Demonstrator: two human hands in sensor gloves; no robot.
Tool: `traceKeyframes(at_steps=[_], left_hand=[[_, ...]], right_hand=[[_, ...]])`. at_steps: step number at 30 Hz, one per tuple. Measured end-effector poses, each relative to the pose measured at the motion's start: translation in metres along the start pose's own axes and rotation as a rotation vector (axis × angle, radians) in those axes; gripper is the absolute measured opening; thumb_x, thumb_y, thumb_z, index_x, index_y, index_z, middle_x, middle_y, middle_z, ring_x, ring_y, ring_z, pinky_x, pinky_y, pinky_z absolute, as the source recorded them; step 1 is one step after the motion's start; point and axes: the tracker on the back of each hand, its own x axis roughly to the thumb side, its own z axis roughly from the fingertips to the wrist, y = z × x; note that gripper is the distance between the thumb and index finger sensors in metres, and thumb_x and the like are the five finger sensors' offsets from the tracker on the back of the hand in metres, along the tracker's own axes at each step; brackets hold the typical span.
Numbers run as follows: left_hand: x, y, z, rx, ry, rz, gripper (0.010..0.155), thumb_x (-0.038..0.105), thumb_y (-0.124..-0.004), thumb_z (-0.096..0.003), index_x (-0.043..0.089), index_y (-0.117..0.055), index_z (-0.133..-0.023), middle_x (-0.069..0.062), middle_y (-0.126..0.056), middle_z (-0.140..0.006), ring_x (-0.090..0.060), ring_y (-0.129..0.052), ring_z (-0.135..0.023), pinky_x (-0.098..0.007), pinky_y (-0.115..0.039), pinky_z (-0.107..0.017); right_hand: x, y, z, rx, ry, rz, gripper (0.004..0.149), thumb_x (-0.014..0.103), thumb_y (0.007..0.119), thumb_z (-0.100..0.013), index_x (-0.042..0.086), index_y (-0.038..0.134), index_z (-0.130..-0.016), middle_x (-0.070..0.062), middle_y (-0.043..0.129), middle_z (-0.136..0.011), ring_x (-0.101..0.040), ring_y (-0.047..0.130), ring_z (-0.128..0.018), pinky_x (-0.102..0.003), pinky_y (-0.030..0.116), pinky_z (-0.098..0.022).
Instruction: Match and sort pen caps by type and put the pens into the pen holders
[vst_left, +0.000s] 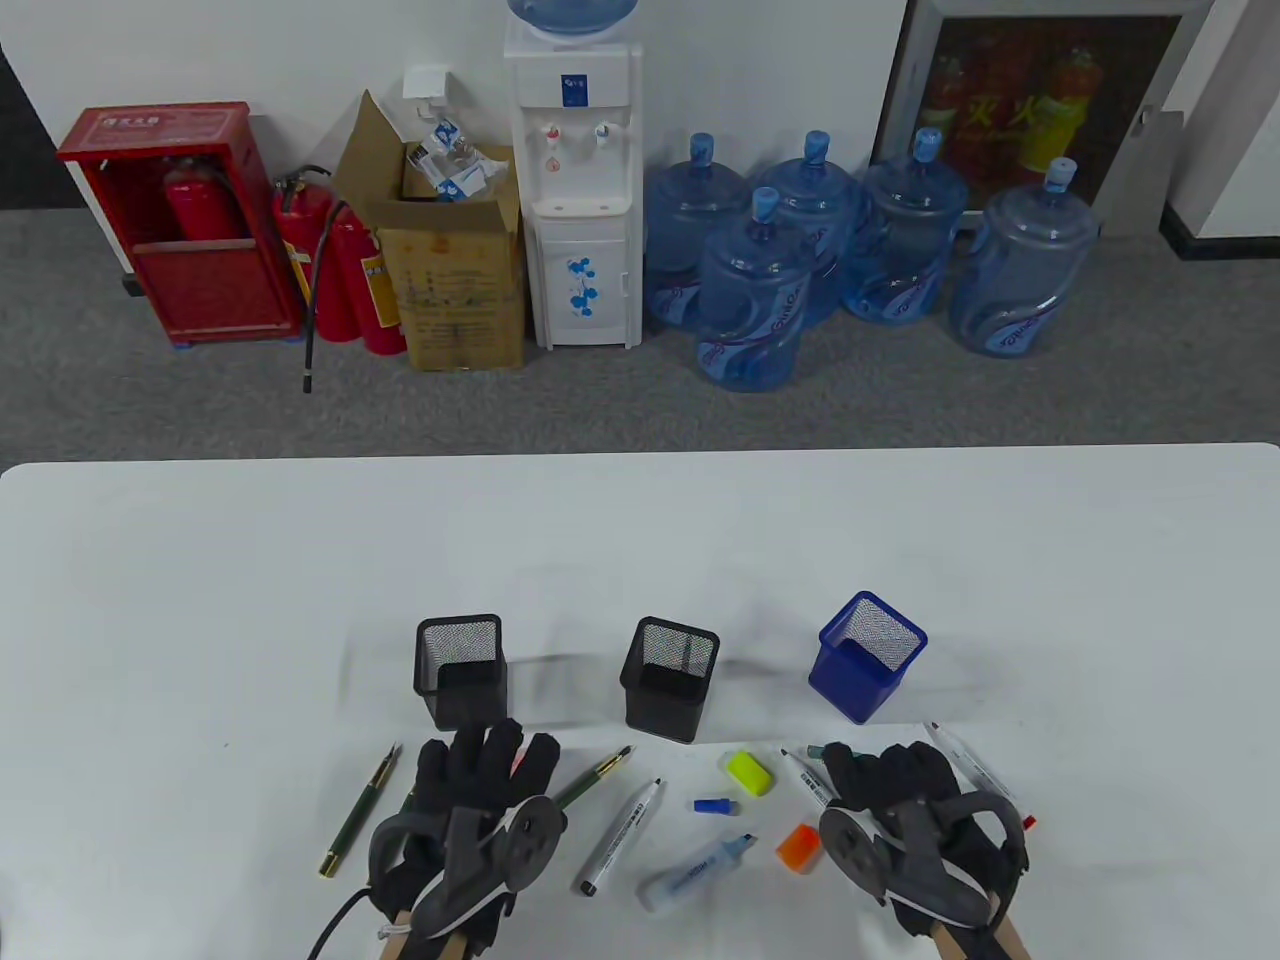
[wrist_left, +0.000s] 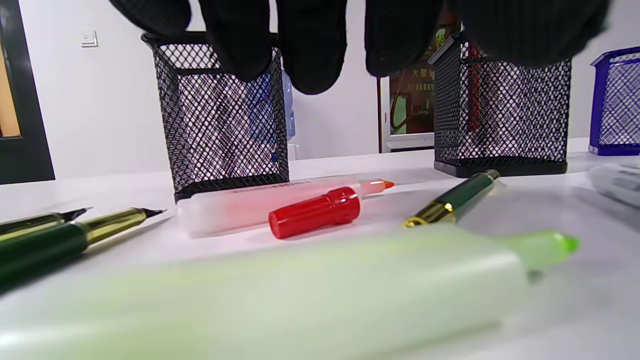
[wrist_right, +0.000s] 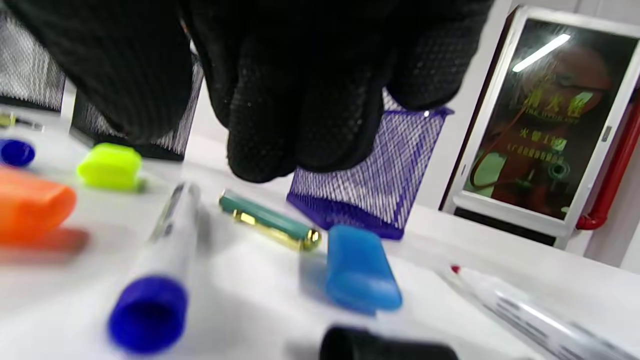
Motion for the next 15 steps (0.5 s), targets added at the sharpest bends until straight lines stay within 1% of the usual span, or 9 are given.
traceKeyframes(at_steps=[2,3,6,12,15], left_hand=[[0.0,0.0,0.0,0.0,-0.001,0.0,0.073,0.059,-0.071,-0.0353,0.04,-0.063,-0.106,-0.005,-0.069,-0.117,-0.041,-0.065,-0.112,-0.068,-0.049,-0.079],[0.0,0.0,0.0,0.0,-0.001,-0.001,0.073,0.059,-0.071,-0.0353,0.04,-0.063,-0.106,-0.005,-0.069,-0.117,-0.041,-0.065,-0.112,-0.068,-0.049,-0.079],[0.001,0.0,0.0,0.001,-0.006,-0.004,0.073,0.059,-0.071,-0.0353,0.04,-0.063,-0.106,-0.005,-0.069,-0.117,-0.041,-0.066,-0.111,-0.068,-0.049,-0.079],[0.003,0.0,0.0,0.003,-0.013,-0.008,0.073,0.059,-0.071,-0.0352,0.04,-0.063,-0.106,-0.004,-0.069,-0.117,-0.041,-0.066,-0.111,-0.068,-0.049,-0.079],[0.003,0.0,0.0,0.004,-0.016,-0.009,0.073,0.059,-0.071,-0.0352,0.04,-0.063,-0.106,-0.005,-0.069,-0.117,-0.041,-0.066,-0.111,-0.068,-0.049,-0.079]], right_hand=[[0.004,0.002,-0.002,0.015,-0.002,0.024,0.063,0.054,0.084,-0.031,0.026,0.083,-0.088,0.011,0.103,-0.07,-0.011,0.103,-0.056,-0.044,0.082,-0.062],[0.005,0.003,-0.002,0.024,0.001,0.028,0.063,0.054,0.084,-0.032,0.026,0.083,-0.088,0.01,0.103,-0.07,-0.011,0.103,-0.056,-0.044,0.082,-0.062],[0.011,0.008,-0.005,0.096,0.018,0.055,0.064,0.054,0.085,-0.032,0.025,0.082,-0.089,0.009,0.103,-0.071,-0.011,0.103,-0.055,-0.045,0.082,-0.062],[0.017,0.016,-0.009,0.143,0.022,0.093,0.065,0.051,0.088,-0.03,0.023,0.083,-0.088,0.009,0.104,-0.068,-0.01,0.104,-0.052,-0.044,0.084,-0.06],[0.017,0.017,-0.01,0.138,0.031,0.09,0.064,0.049,0.089,-0.03,0.022,0.084,-0.087,0.009,0.105,-0.067,-0.01,0.105,-0.051,-0.044,0.085,-0.059]])
